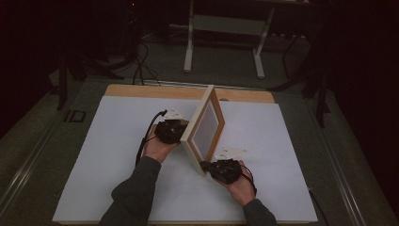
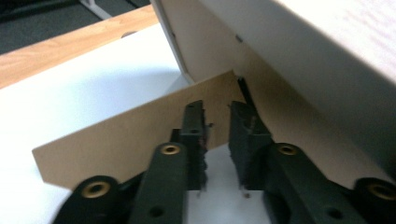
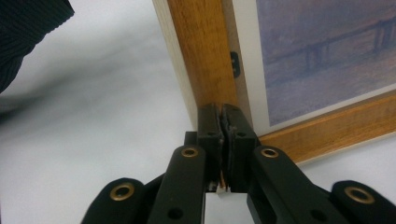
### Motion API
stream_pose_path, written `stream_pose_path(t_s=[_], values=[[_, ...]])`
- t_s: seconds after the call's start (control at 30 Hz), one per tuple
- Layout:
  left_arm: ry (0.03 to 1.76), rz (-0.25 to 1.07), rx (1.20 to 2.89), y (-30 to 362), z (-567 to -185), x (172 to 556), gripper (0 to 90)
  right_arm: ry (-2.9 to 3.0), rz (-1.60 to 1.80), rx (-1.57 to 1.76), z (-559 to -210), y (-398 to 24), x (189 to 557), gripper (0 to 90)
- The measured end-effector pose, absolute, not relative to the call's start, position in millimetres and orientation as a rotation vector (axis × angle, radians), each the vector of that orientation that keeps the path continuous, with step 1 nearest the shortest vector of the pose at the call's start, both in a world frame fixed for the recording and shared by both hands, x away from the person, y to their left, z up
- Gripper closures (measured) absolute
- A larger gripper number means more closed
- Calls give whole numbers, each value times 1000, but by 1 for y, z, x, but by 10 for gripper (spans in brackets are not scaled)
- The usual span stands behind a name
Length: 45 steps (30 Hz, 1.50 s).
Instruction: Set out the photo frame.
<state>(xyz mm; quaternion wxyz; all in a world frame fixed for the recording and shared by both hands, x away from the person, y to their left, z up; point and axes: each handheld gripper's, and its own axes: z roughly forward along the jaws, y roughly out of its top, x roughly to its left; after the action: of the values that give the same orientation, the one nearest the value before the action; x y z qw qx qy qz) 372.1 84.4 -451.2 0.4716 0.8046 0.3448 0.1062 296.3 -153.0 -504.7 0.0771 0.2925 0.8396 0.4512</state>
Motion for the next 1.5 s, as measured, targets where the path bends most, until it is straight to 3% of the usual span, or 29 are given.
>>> stream_pose_path(t_s=[0.03, 0.37, 0.53, 0.83, 1.5], values=[[848, 248, 1965, 86, -452, 372, 666, 2519, 1349, 874, -505, -154, 295, 860], [889, 222, 1943, 105, -453, 362, 566, 2504, 1287, 826, -502, -159, 294, 812], [902, 201, 1961, 111, -452, 356, 504, 2487, 1278, 834, -499, -166, 296, 732], [913, 192, 1988, 118, -457, 342, 467, 2461, 1276, 859, -494, -179, 299, 659], [872, 142, 2000, 131, -461, 310, 411, 2391, 1280, 978, -489, -201, 307, 603]])
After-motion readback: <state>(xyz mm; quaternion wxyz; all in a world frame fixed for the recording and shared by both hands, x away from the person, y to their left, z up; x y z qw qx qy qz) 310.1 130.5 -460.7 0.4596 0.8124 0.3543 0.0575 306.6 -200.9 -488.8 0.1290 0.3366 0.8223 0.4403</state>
